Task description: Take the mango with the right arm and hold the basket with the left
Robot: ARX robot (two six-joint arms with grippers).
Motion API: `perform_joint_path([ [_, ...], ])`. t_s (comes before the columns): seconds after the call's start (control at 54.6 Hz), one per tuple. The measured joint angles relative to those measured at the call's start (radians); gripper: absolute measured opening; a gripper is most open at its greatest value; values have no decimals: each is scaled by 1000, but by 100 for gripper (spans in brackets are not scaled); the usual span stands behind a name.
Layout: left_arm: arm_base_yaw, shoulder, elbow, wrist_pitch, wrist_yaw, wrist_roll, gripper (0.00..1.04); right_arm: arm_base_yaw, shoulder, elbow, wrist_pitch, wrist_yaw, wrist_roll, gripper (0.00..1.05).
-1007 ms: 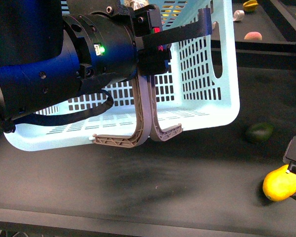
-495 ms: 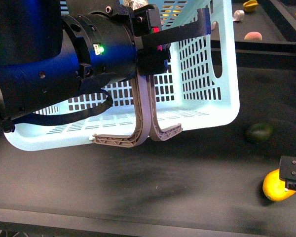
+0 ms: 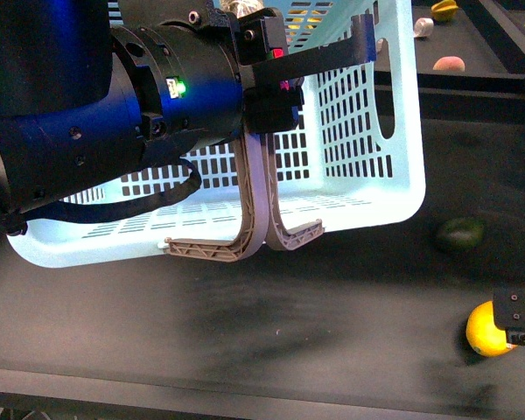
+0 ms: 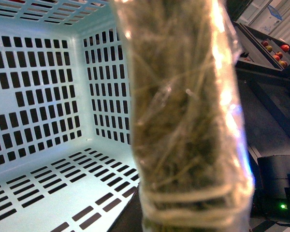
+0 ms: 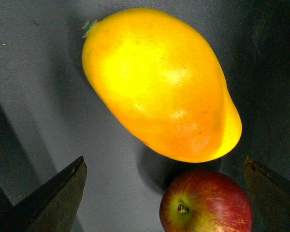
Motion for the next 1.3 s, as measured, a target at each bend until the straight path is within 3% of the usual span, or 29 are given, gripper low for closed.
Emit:
perform_joint_path([
  [1.117,0,0,0,0,0,0,5,93,191,234,-107,6,114,96],
  [1.301,0,0,0,0,0,0,5,94,193,233,-97,6,121,76],
])
